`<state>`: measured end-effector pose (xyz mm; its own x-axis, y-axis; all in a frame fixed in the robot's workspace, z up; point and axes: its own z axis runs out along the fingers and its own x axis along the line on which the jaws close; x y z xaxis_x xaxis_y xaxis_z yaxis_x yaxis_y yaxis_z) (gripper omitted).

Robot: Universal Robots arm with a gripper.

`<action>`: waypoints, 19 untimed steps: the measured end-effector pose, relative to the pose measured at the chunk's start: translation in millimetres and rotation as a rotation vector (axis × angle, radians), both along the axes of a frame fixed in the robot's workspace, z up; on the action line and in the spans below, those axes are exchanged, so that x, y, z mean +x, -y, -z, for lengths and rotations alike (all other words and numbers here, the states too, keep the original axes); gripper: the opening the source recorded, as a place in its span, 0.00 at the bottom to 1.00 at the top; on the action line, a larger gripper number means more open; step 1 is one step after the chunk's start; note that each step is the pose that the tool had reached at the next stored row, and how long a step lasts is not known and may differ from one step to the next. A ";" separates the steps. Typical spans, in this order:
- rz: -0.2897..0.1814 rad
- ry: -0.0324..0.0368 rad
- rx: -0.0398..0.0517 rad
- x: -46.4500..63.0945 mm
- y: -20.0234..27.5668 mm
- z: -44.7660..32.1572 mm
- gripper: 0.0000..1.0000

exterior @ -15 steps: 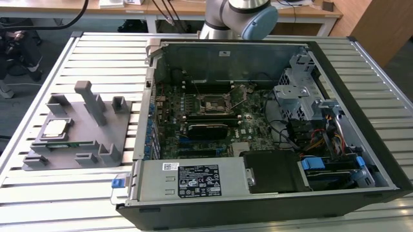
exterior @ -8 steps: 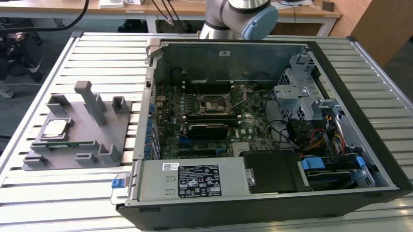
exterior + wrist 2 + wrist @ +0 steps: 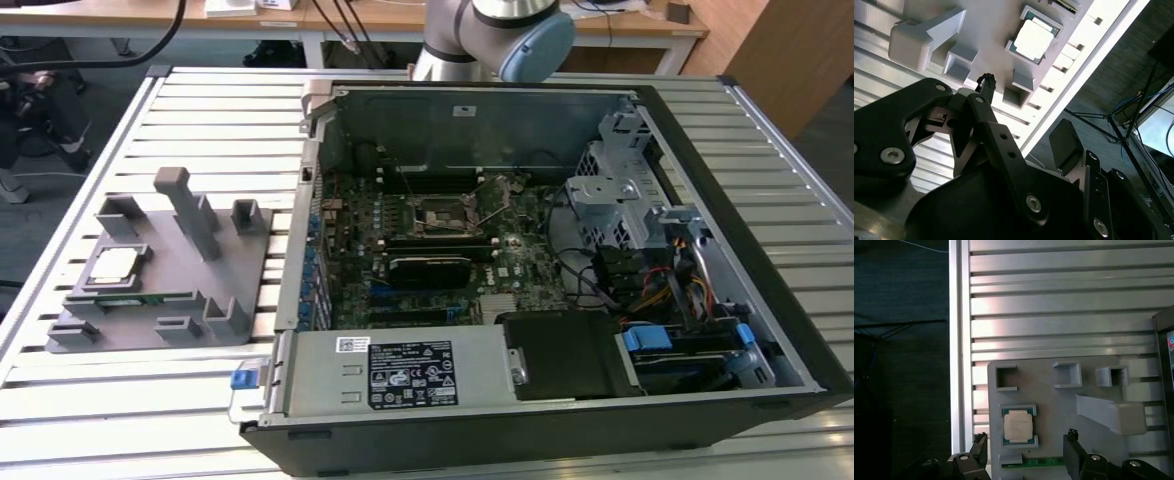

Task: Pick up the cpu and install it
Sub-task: 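Pick up the cpu and move it towards the insertion slot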

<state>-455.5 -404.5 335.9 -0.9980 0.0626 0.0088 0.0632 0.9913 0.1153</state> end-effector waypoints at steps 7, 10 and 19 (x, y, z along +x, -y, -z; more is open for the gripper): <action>0.000 0.0000 0.0000 0.0 0.0 4.8 0.70; 0.000 0.0000 0.0000 0.0 0.0 6.0 0.70; 0.000 -0.0001 0.0002 0.0 0.0 9.5 0.70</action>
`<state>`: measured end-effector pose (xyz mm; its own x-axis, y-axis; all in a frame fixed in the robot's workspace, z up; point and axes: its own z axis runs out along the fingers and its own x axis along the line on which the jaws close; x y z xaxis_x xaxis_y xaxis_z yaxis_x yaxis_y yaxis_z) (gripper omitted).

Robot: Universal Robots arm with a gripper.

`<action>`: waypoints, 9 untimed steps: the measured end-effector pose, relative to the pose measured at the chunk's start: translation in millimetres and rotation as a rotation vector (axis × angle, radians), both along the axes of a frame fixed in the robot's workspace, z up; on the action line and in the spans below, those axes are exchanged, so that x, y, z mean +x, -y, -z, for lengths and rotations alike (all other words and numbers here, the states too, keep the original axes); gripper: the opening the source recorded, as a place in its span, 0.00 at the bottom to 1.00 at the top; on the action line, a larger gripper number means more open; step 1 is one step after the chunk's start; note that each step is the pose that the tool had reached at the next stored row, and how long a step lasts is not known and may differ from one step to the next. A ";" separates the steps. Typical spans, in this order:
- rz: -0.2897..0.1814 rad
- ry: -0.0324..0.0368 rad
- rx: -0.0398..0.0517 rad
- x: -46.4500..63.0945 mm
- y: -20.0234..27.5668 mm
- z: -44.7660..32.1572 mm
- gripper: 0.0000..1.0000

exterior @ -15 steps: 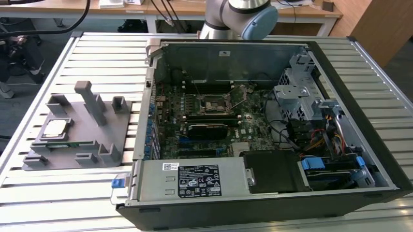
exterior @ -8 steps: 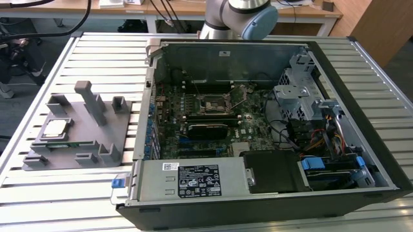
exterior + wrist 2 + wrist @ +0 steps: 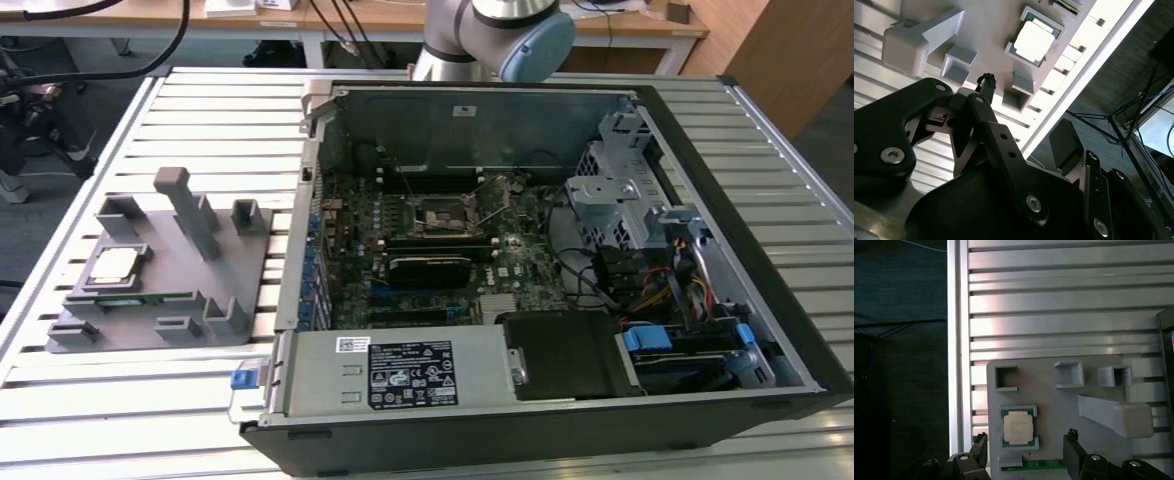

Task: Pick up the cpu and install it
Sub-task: 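Pick up the cpu and move it towards the insertion slot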

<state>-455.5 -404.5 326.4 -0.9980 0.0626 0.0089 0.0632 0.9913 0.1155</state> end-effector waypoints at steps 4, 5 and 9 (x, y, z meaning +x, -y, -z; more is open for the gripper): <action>0.000 0.0001 0.0000 0.0 0.0 1.6 0.70; 0.000 0.0001 0.0000 0.0 0.0 1.9 0.70; 0.000 0.0001 0.0003 0.0 0.0 3.4 0.70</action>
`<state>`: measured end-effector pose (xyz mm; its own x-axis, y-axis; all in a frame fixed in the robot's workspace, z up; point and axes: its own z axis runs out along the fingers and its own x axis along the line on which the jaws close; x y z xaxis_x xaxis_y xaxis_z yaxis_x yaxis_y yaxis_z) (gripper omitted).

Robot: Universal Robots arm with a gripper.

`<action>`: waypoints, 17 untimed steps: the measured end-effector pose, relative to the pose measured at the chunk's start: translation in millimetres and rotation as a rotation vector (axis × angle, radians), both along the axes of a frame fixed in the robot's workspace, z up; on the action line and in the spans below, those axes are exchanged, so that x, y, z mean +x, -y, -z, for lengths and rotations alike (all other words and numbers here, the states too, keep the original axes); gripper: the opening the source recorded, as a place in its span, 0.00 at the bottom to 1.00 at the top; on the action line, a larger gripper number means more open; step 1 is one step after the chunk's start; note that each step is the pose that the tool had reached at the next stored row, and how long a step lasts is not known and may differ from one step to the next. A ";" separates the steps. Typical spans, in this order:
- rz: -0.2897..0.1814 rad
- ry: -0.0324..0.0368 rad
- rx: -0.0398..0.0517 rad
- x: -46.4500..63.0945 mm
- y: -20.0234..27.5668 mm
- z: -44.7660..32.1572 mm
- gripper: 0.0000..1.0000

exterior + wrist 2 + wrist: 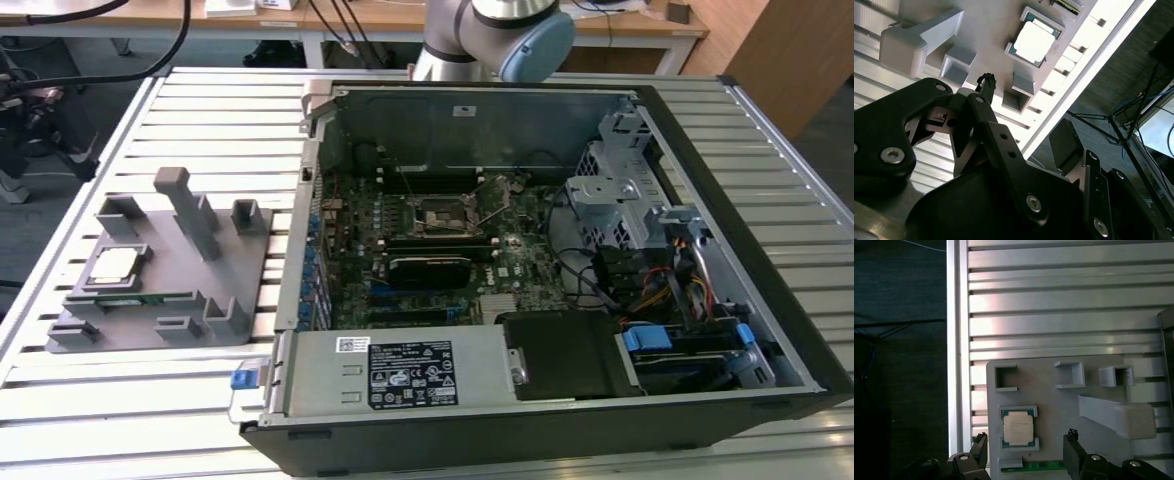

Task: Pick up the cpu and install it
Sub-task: 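Pick up the cpu and move it towards the insertion slot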

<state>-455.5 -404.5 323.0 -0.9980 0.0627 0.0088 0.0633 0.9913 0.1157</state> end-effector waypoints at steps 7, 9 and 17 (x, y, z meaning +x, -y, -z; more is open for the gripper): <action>0.000 -0.0002 0.0001 0.0 0.0 5.6 0.72; 0.000 -0.0025 -0.0006 0.0 0.0 8.1 0.78; -0.012 -0.0170 -0.0332 0.0 0.1 16.6 0.78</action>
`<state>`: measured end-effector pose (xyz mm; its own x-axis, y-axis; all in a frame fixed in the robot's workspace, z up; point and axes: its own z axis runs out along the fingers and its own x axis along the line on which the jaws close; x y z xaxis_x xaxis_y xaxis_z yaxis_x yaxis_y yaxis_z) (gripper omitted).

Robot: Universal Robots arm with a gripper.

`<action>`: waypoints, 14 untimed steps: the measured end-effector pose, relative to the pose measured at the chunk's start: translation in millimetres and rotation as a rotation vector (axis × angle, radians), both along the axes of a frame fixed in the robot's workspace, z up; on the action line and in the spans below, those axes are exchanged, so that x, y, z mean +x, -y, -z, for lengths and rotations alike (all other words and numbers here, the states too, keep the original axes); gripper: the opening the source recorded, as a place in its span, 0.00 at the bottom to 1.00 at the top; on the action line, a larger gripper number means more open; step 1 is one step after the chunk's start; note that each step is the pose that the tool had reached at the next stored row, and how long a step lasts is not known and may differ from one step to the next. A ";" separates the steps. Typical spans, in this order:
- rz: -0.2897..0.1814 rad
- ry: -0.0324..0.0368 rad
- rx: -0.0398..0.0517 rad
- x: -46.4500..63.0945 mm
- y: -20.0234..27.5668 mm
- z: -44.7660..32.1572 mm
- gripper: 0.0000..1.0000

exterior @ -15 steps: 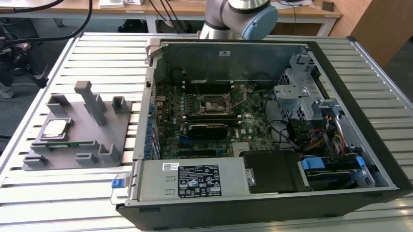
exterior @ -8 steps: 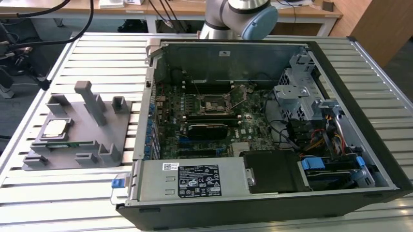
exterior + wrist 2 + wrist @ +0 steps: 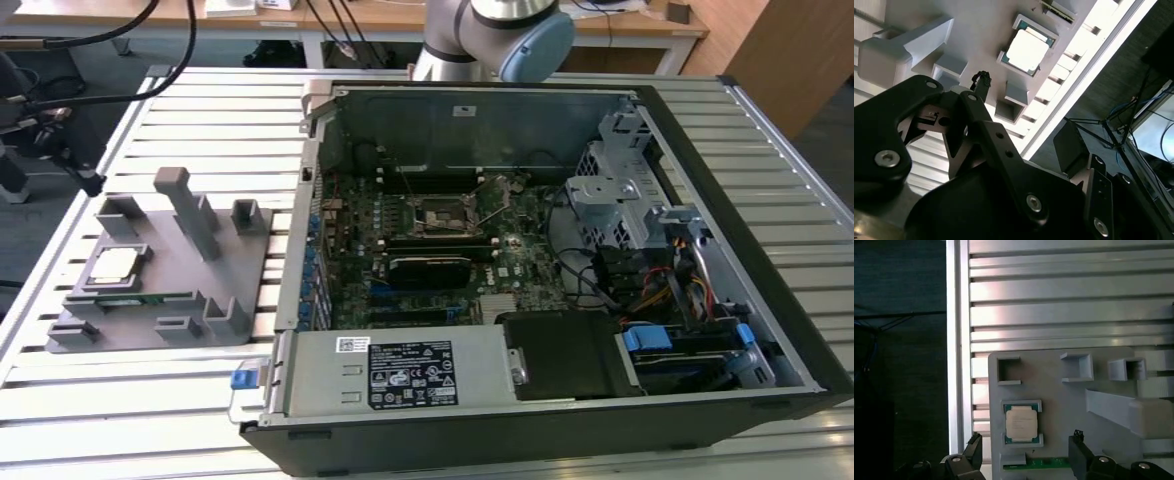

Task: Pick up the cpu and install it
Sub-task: 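Pick up the cpu and move it towards the insertion slot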

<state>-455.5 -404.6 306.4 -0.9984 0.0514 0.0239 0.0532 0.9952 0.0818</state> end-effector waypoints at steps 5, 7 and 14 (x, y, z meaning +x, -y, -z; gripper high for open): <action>-0.054 -0.0036 0.0000 0.0 0.1 5.7 0.78; -0.063 -0.0038 -0.0001 0.0 0.1 6.7 0.78; -0.066 -0.0037 -0.0002 0.0 0.3 11.1 0.78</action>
